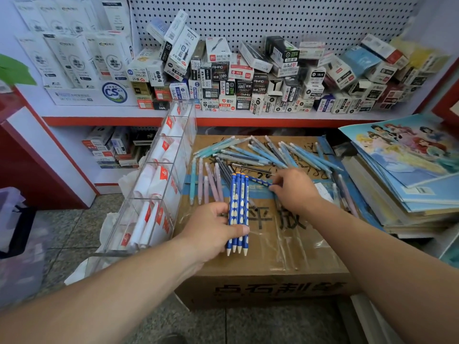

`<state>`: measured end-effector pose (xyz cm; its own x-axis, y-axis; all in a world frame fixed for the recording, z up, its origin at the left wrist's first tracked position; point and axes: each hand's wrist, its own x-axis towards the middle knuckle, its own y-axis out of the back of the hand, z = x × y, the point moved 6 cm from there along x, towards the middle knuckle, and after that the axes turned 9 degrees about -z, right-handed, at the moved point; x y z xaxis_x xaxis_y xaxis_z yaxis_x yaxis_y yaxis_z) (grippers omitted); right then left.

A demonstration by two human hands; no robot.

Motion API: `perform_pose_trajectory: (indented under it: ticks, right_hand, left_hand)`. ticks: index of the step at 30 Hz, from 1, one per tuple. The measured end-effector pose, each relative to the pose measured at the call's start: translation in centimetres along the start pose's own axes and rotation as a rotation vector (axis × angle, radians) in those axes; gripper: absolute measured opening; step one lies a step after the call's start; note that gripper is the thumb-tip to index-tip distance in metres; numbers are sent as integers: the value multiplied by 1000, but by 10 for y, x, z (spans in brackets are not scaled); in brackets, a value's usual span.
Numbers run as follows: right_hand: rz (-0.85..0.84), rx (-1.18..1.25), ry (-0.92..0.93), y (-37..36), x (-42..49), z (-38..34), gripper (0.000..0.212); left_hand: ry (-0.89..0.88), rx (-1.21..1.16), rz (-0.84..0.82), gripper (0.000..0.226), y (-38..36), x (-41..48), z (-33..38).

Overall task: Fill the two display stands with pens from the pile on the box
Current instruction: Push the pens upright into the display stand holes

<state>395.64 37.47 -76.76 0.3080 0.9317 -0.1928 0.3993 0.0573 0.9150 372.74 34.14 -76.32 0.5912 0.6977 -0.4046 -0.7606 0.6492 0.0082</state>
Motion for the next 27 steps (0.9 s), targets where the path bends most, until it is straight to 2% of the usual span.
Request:
perform_pose_trajectory:
  ticks: [5,9,13,18,21,24,27]
  right_hand:
    - [-87,100,41,8,-27,1,4]
    - [-172,266,62,19,-67,6,14]
    - [-201,473,8,39,-113,27,5]
    - [-34,590,-42,92,-185,70,18]
    - [109,636,-80,127,-238,105,16]
    - [253,693,-136,150,-306,147,5]
    - [425,736,-231,159,-381,193,11]
  left_hand:
    - [-13,-5,-8,33,-4,-1,4]
    - [-40,-3,-39,31,-19,-2,11]
    - [-73,29,-98,31,-49,-1,26]
    - [-138,57,-218,30,-119,-3,55]
    - [-177,72,-320,27,-177,-13,69]
    - [-210,74,-401,29,-236,-29,76]
    - [-231,93,-455,33,-289,-44,75]
